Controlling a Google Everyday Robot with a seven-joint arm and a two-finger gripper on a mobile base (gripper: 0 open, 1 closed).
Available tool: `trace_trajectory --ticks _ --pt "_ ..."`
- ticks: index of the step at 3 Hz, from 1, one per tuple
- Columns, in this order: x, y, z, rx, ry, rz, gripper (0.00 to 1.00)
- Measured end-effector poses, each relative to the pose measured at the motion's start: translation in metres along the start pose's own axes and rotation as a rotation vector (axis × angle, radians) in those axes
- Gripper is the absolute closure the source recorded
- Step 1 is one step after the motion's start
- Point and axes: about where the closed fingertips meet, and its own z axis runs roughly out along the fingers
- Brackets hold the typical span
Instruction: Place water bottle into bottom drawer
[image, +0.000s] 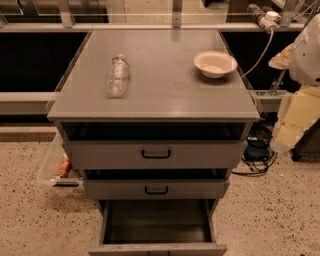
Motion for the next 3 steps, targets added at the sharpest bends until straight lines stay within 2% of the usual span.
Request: trace_trajectory --ticks 1,2,3 --pt "-0.003 -0.004 -0.001 0.012 -0.012 -0.003 0.0" --pt "-0.03 -0.03 0.01 0.029 -0.084 -0.031 0.0" --pt "-0.069 -0.067 0.03 0.043 -0.152 -0.071 0.0"
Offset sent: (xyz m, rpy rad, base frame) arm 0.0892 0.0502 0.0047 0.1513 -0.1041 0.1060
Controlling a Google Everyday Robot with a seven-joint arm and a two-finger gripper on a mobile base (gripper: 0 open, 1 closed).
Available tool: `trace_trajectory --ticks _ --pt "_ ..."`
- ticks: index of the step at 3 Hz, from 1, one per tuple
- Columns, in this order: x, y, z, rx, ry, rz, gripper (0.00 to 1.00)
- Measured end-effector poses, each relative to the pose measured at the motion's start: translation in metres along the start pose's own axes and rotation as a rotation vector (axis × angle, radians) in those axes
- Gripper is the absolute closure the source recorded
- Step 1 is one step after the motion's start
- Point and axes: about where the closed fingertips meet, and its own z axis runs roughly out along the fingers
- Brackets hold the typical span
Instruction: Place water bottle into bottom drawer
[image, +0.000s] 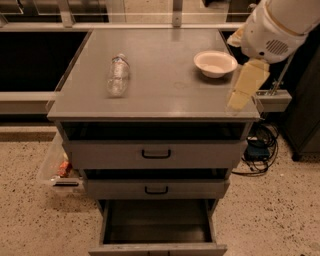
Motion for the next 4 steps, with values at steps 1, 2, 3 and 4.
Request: trace_trajectory --ticks 1,2,3,4 --pt "-0.026 -0.039 0.022 0.02 -0.049 0.0 0.0" --pt "-0.048 -0.072 0.044 0.031 -0.08 0.03 0.0" --pt "-0.07 -0.098 0.066 0.029 -0.101 0.094 0.0" --pt "-0.1 -0.113 0.092 -0.007 -0.112 0.155 0.0"
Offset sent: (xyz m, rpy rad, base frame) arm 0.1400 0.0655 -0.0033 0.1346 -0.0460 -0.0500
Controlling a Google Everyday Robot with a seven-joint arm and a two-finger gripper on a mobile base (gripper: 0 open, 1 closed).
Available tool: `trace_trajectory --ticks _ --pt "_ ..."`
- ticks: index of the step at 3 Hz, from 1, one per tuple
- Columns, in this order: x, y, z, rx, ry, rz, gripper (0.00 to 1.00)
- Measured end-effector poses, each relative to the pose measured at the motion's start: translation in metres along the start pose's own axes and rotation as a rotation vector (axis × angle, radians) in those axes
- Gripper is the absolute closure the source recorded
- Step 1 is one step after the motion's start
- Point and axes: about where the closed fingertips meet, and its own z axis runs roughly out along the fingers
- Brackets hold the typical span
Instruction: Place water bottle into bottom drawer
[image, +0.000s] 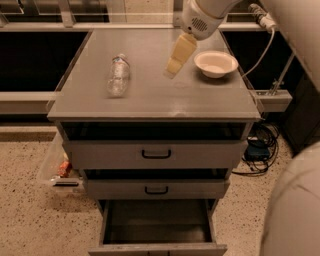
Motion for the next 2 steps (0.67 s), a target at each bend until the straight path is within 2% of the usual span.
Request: trace_trajectory --ticks 1,2 --pt "-0.0055 -0.0008 0.0027 -0.001 -0.005 0.006 0.0" --pt "0.0044 0.0013 0.0002 0.008 -0.013 0.041 0.0"
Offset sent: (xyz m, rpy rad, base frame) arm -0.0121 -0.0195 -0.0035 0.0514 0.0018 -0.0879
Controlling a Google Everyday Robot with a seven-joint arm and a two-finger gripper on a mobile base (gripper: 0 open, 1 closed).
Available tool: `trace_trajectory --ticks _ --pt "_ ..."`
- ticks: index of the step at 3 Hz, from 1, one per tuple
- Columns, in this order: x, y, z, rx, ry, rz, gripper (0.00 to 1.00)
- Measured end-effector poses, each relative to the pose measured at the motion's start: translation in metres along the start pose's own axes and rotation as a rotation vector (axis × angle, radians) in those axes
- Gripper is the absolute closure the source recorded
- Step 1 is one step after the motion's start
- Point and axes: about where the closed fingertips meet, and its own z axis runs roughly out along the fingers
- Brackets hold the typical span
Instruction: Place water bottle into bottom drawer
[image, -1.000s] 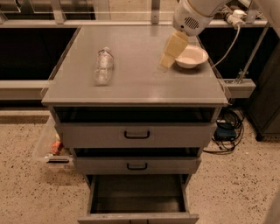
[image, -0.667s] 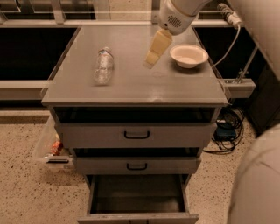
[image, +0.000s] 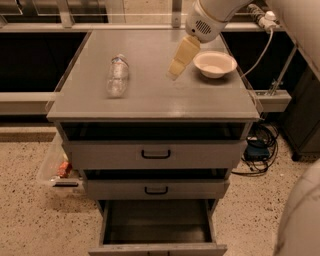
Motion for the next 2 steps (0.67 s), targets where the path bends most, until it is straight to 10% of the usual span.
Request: trace_trajectory --ticks 2 --pt "-0.063 0.022 0.057 -0.135 -0.036 -0.047 0.0"
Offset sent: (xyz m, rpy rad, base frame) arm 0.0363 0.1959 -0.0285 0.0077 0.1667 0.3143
